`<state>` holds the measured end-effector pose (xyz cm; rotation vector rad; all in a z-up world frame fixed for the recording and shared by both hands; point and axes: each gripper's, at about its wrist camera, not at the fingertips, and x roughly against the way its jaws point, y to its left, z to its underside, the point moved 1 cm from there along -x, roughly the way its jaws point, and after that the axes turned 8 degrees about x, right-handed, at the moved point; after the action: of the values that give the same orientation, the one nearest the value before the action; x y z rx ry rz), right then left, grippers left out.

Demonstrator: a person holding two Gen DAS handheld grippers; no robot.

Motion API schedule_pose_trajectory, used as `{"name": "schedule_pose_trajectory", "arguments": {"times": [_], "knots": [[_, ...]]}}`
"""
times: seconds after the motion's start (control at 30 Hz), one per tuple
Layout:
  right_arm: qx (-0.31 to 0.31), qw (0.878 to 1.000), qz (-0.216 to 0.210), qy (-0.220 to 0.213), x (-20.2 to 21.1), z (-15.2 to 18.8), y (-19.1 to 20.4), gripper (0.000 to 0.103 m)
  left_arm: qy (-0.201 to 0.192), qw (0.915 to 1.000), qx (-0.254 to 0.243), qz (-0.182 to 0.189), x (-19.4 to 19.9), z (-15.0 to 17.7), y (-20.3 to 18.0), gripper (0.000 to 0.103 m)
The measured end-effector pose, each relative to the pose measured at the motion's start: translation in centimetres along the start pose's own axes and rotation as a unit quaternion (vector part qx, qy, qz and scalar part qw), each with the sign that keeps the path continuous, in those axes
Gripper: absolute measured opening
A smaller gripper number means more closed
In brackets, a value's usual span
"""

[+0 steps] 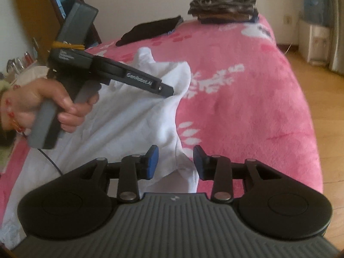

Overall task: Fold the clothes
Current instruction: 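Lift both grippers away from the shirt and move the left gripper toward the cream cloth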

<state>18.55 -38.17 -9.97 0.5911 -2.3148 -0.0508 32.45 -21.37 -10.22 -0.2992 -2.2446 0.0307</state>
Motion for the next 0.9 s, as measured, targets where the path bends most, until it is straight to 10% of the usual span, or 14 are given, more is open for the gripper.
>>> {"name": "schedule_pose_trajectory", "arguments": {"times": [0.07, 0.5, 0.77, 0.9], "knots": [[0.002, 1.000, 0.007, 0.013, -0.5, 0.8, -0.1, 0.013, -0.022, 0.9996, 0.017, -0.005, -0.3, 0.1, 0.4, 0.047], [-0.051, 0.998, 0.001, -0.027, 0.6, 2.9, -1.1, 0.021, -0.036, 0.9851, 0.157, 0.060, 1.7, -1.4, 4.7, 0.063], [-0.071, 0.994, 0.010, -0.079, 4.3, 1.6, 0.6, 0.038, -0.010, 0.9667, 0.236, 0.099, 13.0, -2.3, 11.9, 0.069], [-0.047, 0.994, 0.000, -0.096, 5.5, 0.8, 3.1, 0.038, -0.038, 0.9700, 0.232, 0.060, 22.7, -1.7, 16.5, 0.071]]}}
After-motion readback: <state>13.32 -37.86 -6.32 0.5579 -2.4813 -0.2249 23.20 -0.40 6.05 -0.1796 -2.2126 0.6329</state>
